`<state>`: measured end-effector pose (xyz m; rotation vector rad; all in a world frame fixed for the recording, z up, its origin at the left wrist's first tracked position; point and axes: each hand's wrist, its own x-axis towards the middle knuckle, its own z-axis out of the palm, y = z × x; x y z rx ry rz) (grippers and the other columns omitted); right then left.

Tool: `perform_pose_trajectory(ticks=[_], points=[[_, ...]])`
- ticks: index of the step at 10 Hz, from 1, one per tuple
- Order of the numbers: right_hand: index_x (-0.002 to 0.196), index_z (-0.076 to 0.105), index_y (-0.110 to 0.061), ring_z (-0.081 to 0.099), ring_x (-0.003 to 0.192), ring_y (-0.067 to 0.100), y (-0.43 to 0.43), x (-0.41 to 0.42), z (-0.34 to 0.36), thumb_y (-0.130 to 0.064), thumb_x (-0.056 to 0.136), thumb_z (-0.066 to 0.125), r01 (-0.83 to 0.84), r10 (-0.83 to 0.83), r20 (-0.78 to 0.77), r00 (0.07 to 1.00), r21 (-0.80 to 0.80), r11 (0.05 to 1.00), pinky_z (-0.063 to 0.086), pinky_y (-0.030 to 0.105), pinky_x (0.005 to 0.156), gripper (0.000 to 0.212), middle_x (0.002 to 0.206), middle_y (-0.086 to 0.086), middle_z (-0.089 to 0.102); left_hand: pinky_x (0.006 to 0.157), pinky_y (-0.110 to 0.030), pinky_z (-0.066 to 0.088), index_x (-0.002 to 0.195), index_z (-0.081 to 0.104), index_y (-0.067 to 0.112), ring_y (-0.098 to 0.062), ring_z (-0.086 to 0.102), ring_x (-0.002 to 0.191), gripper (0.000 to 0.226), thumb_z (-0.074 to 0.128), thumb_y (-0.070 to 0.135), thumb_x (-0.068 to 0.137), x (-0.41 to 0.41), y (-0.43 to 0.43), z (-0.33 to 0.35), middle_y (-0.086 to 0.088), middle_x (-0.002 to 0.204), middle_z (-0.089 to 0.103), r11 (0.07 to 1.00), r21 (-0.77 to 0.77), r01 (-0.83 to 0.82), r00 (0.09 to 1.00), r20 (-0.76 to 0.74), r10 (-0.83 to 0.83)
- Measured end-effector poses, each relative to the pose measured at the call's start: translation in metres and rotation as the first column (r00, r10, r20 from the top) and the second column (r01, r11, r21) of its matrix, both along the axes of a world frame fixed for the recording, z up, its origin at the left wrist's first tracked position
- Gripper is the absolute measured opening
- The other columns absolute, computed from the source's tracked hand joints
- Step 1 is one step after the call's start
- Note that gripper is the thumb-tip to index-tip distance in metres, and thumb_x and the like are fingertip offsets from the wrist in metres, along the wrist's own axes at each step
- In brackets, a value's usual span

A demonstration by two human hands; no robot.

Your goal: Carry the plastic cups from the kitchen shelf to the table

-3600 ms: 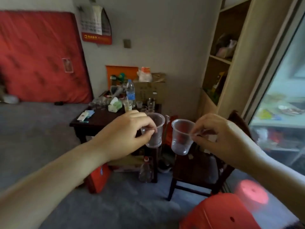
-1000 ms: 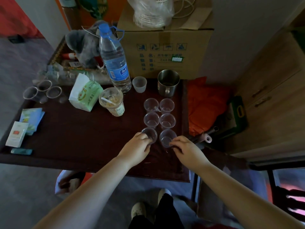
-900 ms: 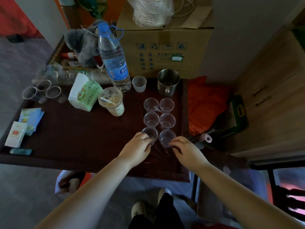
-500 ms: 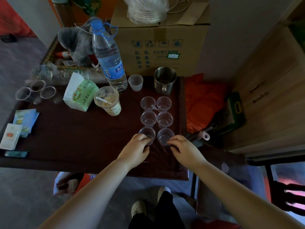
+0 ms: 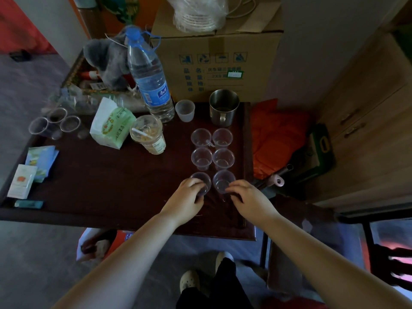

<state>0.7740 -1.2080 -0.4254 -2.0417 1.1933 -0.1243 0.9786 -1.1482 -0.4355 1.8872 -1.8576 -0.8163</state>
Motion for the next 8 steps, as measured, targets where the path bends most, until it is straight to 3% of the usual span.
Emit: perform_pose_trajectory(ticks=[6, 8], points=[[0.119, 0.059, -0.023, 0.046, 0.118, 0.007, 0.003, -0.005, 0.004, -0.018, 0.091, 0.05, -0.01, 0.01, 0.023, 1.0, -0.03, 1.0, 0.039, 0.02, 0.094, 0.029, 0.13, -0.009, 0.046, 0.1, -0.014, 0.023, 0.13, 0.049, 0.015, -0.005, 0.028, 0.129, 0.041, 0.054, 0.017, 0.089, -0.007, 0.002, 0.013, 0.006, 0.134, 0.043, 1.0, -0.012, -0.003, 1.0, 0.03, 0.004], [0.119, 0.058, -0.021, 0.048, 0.116, 0.011, 0.006, -0.007, 0.025, -0.02, 0.091, 0.052, 0.065, -0.059, 0.041, 0.997, -0.146, 0.987, 0.046, 0.028, 0.093, 0.029, 0.127, -0.007, 0.048, 0.104, -0.03, 0.036, 0.129, 0.05, 0.015, -0.01, 0.035, 0.127, 0.042, 0.056, 0.018, 0.087, 0.002, 0.009, 0.038, 0.004, 0.132, 0.047, 0.988, -0.13, 0.078, 0.989, 0.134, -0.061]])
